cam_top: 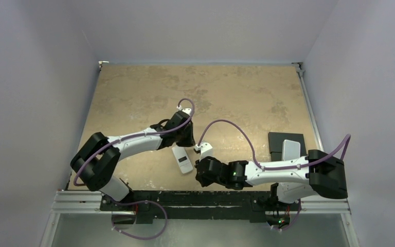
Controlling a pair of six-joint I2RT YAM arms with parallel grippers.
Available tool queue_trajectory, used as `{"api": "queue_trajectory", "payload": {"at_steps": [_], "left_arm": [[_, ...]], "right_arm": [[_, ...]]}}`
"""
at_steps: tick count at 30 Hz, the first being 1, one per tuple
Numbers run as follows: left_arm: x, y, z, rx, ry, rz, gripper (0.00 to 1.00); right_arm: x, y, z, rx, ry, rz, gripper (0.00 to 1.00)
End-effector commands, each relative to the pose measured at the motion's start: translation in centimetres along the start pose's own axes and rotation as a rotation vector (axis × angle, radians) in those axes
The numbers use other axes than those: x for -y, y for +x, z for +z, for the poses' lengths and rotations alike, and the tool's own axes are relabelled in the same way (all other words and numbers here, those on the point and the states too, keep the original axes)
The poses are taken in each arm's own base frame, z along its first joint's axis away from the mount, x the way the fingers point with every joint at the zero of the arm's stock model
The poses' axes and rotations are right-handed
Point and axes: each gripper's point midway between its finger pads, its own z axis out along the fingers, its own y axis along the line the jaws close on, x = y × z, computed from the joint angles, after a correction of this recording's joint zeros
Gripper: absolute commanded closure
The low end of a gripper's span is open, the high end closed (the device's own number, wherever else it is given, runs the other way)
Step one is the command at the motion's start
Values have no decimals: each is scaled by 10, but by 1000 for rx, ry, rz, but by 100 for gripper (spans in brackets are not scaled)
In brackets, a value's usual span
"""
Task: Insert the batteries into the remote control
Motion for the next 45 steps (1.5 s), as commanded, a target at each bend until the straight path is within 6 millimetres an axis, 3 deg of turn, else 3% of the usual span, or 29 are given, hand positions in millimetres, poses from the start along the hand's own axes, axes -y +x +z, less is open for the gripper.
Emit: {"api": "queue_trajectory", "payload": {"at_steps": [1, 20, 45], "left_arm": [[1, -14, 7, 32, -10, 5, 100], [-41, 7, 22, -26, -104, -26, 100], [-72, 27, 3, -43, -187, -69, 100]], "right_arm": [[-5, -3, -1, 18, -18, 17, 100], [-1, 2, 1, 12, -10, 26, 100], [6, 7, 5, 2, 30, 44, 100]]}}
